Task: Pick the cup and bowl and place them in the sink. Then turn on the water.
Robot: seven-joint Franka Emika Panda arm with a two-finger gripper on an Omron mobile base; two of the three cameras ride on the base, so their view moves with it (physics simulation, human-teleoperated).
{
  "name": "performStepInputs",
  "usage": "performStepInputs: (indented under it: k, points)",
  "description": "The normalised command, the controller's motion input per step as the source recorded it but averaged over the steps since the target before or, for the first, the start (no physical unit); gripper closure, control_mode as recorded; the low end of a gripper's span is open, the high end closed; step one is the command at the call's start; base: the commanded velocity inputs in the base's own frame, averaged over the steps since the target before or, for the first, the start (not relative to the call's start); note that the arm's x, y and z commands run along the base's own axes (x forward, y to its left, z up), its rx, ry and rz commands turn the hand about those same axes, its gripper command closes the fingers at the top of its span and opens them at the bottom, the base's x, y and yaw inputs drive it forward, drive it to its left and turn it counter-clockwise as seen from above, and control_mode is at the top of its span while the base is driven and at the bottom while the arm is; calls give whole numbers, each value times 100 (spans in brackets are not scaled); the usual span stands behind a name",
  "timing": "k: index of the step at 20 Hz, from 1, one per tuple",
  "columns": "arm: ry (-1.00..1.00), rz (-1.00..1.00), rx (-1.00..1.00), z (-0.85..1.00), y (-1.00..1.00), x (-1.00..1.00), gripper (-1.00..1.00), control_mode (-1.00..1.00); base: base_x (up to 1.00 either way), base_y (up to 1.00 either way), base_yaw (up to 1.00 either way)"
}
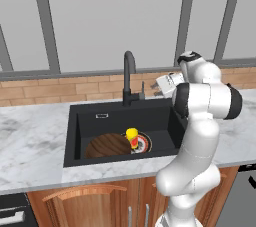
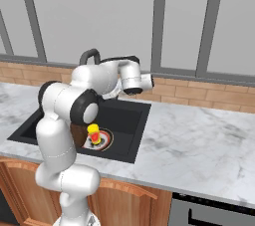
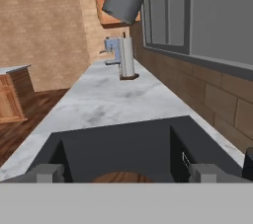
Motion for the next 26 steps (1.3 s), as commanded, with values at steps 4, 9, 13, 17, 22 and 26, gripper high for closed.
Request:
performStepInputs:
  k: [4, 9, 13, 17, 22, 26]
  points:
    - [0, 0, 0, -10, 10, 29, -100, -100, 0, 0, 0]
    - [0, 0, 0, -9, 4, 30, -100, -100, 0, 0, 0]
    - [0, -1, 0, -10, -6, 27, -100, -100, 0, 0, 0]
    - [0, -6, 0, -16, -23, 20, -100, -100, 0, 0, 0]
    - [0, -7, 0, -18, -26, 16, -100, -100, 0, 0, 0]
    - [0, -4, 0, -17, -14, 25, -100, -100, 0, 0, 0]
